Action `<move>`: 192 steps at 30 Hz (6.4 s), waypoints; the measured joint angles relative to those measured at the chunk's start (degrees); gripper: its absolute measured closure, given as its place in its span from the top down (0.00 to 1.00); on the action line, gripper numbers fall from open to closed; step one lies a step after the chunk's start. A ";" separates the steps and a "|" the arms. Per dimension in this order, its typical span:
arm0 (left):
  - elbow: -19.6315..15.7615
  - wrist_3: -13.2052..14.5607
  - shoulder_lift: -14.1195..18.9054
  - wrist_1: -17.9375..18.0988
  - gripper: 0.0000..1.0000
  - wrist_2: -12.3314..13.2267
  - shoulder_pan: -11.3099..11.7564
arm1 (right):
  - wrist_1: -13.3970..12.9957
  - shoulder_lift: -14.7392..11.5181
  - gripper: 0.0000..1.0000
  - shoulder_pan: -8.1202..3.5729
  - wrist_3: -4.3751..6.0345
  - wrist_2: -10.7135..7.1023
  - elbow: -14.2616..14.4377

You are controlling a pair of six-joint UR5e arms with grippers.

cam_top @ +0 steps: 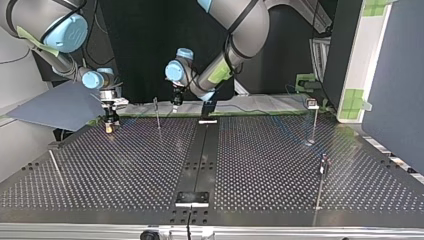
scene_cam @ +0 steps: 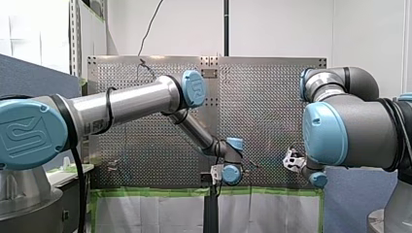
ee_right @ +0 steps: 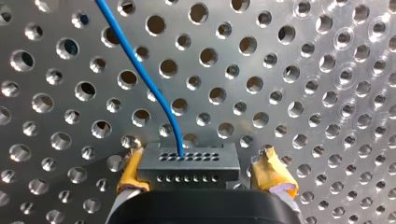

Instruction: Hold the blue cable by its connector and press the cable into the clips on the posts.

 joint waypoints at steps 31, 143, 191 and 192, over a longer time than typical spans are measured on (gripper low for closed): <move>-13.71 5.82 12.68 4.83 1.00 9.49 -7.54 | 0.00 0.00 1.00 0.00 0.00 0.00 0.00; -3.90 0.04 2.94 -1.54 1.00 0.96 -6.07 | 0.00 0.00 0.06 0.00 0.00 0.00 -0.01; -10.33 3.08 9.57 1.44 1.00 -5.86 -10.81 | 0.00 0.00 0.06 0.00 0.00 0.00 0.00; -10.79 3.03 10.04 1.89 1.00 -5.97 -10.91 | 0.00 0.00 0.06 0.00 0.00 0.00 0.00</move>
